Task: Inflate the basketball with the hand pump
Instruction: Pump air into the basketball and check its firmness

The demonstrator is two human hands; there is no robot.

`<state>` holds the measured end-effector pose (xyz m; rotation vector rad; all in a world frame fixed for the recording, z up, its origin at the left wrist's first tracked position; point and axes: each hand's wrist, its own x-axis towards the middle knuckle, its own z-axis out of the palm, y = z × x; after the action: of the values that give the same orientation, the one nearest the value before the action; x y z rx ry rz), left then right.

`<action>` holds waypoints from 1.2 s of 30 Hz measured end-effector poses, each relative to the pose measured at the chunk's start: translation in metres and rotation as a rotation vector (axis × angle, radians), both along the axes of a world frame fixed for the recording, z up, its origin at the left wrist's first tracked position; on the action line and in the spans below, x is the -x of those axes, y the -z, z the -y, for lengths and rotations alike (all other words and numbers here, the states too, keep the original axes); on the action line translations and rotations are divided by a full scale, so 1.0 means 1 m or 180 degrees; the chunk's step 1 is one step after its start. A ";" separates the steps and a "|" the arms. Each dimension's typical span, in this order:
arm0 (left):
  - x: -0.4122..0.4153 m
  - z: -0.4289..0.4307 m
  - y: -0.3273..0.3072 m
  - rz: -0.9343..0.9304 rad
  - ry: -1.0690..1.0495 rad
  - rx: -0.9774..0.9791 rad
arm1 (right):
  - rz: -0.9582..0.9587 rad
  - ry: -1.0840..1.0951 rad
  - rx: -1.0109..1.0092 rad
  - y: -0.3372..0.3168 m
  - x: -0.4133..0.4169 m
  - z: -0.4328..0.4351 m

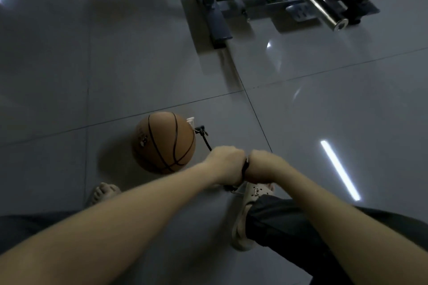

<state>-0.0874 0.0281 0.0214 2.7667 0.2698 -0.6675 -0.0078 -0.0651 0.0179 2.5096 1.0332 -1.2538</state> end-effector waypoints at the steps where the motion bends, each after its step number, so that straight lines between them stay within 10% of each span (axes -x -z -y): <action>1: 0.003 0.002 0.011 0.0004 0.0002 -0.0009 | 0.0080 0.0068 -0.0072 0.008 0.005 0.003; 17: -0.027 -0.032 -0.126 -0.0123 0.0058 0.0608 | -0.0376 0.0186 -0.0113 -0.134 -0.035 -0.018; 27: 0.008 0.004 0.022 -0.0045 -0.0182 0.0252 | 0.0163 0.0000 -0.0018 0.014 0.008 0.005; 36: 0.002 -0.009 -0.050 -0.0255 0.0166 0.0230 | -0.0302 0.0110 0.0452 -0.056 -0.005 -0.011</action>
<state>-0.0892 0.0375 0.0712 2.6903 0.1868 -0.7864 -0.0029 -0.0546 0.0741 2.3921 0.8892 -1.4153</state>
